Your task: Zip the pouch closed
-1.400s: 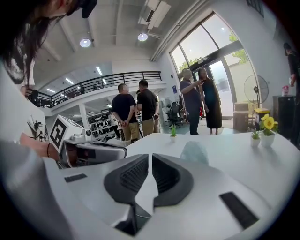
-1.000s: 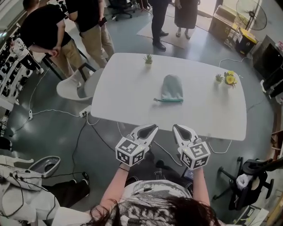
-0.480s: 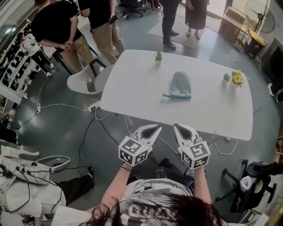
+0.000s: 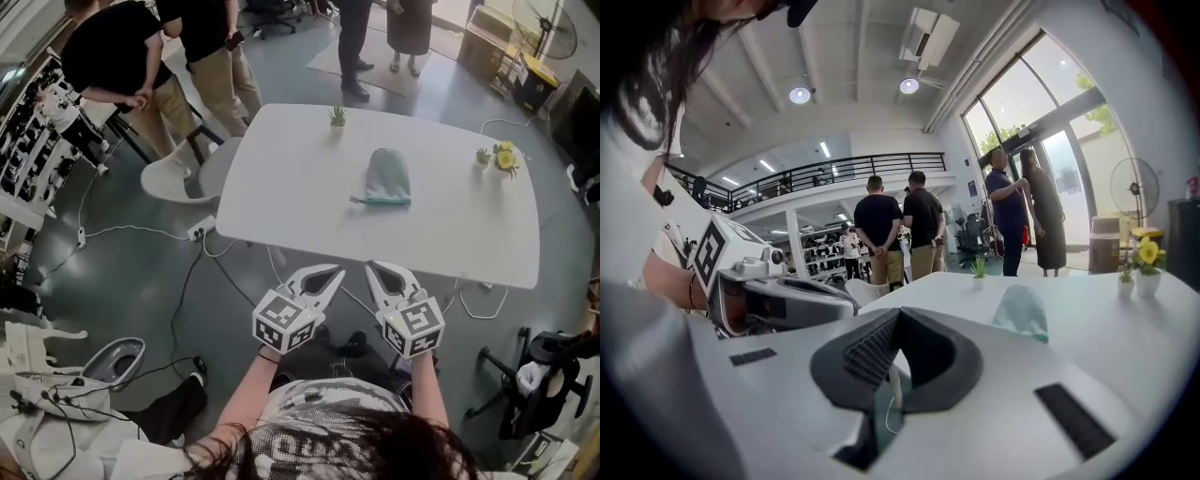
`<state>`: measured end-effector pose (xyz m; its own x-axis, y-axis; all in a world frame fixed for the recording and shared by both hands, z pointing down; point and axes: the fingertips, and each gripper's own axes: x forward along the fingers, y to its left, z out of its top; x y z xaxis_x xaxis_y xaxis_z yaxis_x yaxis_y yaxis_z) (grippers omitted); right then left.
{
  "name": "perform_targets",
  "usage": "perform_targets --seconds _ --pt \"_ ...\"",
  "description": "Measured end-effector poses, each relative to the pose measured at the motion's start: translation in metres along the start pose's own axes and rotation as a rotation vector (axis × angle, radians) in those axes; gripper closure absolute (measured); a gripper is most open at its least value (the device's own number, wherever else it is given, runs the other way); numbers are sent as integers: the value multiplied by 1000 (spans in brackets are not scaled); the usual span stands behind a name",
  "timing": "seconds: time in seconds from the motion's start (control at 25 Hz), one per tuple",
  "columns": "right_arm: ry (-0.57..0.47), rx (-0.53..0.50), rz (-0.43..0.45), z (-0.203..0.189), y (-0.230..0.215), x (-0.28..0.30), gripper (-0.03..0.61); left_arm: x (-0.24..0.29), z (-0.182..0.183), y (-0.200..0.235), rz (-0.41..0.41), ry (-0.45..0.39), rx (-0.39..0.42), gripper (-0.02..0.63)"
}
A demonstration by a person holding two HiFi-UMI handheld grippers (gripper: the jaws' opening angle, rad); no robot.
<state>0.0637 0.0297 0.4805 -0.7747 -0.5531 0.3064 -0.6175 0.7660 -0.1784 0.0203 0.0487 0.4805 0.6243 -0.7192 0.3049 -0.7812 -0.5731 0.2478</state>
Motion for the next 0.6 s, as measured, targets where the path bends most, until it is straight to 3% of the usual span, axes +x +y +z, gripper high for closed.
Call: perform_targets --seconds 0.6 --pt "15 -17 -43 -1 13 -3 583 -6 5 -4 -65 -19 30 601"
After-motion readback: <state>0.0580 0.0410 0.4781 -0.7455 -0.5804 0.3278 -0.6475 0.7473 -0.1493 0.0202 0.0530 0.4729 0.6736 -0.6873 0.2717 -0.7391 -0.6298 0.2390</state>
